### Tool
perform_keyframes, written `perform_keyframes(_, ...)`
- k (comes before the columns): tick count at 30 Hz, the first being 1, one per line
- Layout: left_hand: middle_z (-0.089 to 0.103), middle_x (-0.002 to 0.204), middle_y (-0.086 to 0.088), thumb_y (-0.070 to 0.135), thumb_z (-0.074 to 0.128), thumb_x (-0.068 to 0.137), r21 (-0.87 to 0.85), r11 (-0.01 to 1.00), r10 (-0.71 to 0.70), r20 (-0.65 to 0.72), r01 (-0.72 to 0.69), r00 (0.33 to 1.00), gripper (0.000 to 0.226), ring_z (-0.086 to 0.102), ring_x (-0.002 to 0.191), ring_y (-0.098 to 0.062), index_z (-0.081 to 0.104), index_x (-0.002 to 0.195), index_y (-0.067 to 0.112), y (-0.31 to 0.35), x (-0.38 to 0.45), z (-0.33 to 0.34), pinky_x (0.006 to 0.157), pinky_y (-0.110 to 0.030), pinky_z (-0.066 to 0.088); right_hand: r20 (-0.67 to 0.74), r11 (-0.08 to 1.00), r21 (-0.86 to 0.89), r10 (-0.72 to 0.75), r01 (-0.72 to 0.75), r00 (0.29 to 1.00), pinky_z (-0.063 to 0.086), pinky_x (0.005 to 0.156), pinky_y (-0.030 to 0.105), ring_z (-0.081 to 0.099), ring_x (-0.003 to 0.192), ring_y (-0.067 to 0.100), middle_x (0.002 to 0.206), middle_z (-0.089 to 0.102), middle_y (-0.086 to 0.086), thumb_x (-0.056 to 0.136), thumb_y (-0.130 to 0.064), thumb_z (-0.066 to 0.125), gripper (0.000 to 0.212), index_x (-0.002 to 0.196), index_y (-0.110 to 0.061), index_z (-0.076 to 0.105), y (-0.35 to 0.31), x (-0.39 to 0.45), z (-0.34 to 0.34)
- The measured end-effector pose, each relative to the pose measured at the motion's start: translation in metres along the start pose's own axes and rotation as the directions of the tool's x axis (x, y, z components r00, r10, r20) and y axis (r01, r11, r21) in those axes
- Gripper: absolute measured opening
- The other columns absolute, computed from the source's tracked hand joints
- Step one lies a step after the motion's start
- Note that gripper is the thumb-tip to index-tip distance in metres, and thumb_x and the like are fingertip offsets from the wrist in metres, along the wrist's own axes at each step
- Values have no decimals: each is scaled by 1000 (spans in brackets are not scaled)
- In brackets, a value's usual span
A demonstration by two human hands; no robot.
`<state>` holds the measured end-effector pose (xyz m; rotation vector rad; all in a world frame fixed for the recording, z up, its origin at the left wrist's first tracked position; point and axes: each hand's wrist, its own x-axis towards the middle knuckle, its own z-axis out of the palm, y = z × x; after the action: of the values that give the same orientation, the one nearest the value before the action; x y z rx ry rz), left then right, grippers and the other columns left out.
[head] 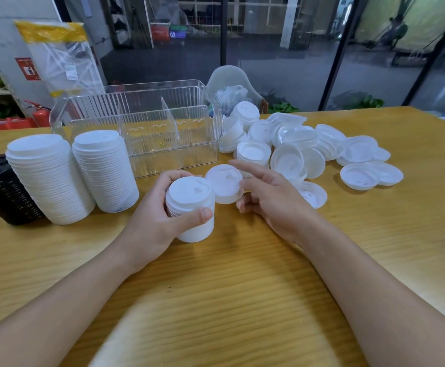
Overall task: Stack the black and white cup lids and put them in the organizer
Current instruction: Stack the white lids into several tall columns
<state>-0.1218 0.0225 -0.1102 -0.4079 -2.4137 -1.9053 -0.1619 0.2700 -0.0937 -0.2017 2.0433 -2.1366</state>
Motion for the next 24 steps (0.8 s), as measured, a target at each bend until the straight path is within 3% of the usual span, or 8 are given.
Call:
perform_keyframes(4,70,145,7,48,95,72,0,1000,3,0,-3,1000,81,68,132,-20,57,141,28,0,-1,-1,112,-55,55,110,999,-32,4,-1,994,60,89,36,68,85,24,122,73,22,101,-9,73,52,148,-27,63,4,-1,-3)
perform_keyframes(7,70,144,6,48,95,72,-14,1000,5,4,-5,1000,81,68,132,-21,57,141,28,1,-1,-1,113,-56,54,146,996,-67,-53,63,988,60,91,40,69,88,26,112,77,9,95,-5,79,55,145,-25,66,5,-2,-4)
perform_keyframes(10,71,143,8,49,95,72,-6,1000,5,3,-5,1000,81,69,130,-19,57,140,30,-2,0,-1,108,-48,57,72,967,-226,-106,120,992,62,88,42,74,85,23,108,79,-4,92,-18,87,52,139,-32,69,3,-4,-4)
perform_keyframes(13,73,129,12,57,94,69,30,999,11,-9,-10,1000,83,72,116,-11,57,140,34,-1,0,2,92,-26,58,-50,900,-407,-189,153,981,62,89,42,68,80,11,110,76,-14,86,-36,92,42,124,-40,75,0,-7,-7)
perform_keyframes(16,74,122,22,49,99,76,43,999,7,-20,-6,1000,84,73,109,-1,53,145,35,2,0,8,87,-16,55,-177,933,-322,-227,162,957,58,84,31,71,84,7,110,78,-13,85,-40,93,43,123,-30,76,-6,-9,-8)
perform_keyframes(20,71,131,19,55,89,78,62,998,3,27,-5,1000,83,70,121,-7,47,148,39,2,-1,6,98,-28,58,-183,958,-199,-244,207,952,61,96,38,75,99,13,110,80,-9,89,-40,89,36,119,-25,76,-9,-15,10)
perform_keyframes(22,71,134,16,54,82,83,59,998,-8,51,5,999,76,69,124,-10,46,149,39,1,-2,4,103,-35,55,-123,942,-242,-268,233,956,60,96,41,74,105,13,113,79,-9,89,-42,89,38,119,-25,74,-5,-19,22)
perform_keyframes(24,73,133,15,45,83,91,46,999,-11,50,8,999,66,71,122,-9,48,147,37,2,-2,6,100,-32,55,-67,920,-311,-270,237,960,58,90,37,72,107,10,116,77,-12,87,-47,88,41,119,-28,73,0,-21,32)
